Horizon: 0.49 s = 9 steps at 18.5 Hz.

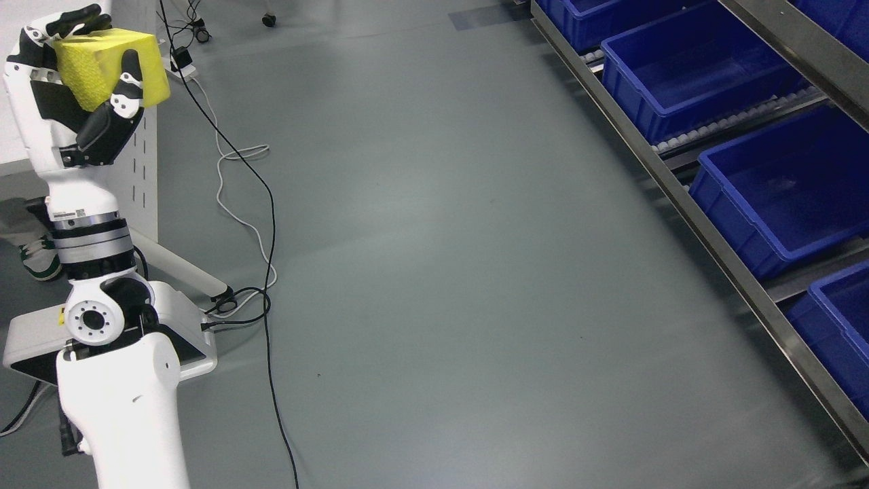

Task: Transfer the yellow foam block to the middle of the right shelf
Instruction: 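Hold the cube raised in the left hand while turning toward the shelving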

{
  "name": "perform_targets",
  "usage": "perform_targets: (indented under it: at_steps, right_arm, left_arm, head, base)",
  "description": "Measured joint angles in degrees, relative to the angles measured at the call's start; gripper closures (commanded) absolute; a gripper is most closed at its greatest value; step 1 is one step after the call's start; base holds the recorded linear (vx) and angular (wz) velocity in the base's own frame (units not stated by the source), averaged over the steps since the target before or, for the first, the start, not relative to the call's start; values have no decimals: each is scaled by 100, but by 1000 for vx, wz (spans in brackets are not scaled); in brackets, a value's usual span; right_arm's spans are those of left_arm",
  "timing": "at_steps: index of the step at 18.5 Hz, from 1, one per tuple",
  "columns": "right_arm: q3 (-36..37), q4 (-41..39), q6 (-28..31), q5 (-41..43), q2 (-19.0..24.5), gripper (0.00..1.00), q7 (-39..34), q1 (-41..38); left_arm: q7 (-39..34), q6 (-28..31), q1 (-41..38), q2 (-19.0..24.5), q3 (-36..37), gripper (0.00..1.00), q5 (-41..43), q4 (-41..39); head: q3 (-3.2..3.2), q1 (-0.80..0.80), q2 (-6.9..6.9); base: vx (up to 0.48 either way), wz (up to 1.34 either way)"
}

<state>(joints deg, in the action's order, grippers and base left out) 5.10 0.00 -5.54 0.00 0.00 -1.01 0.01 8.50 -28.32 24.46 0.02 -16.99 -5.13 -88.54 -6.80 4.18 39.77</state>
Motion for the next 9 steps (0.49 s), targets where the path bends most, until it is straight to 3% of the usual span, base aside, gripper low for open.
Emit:
perform_targets:
  at_steps: [9]
  right_arm:
    - [0, 0, 0, 0, 0, 0, 0, -1]
  left_arm:
    - [1, 1, 28, -1, 7, 78, 2, -5]
  head:
    - [0, 0, 0]
  base:
    - [201, 43]
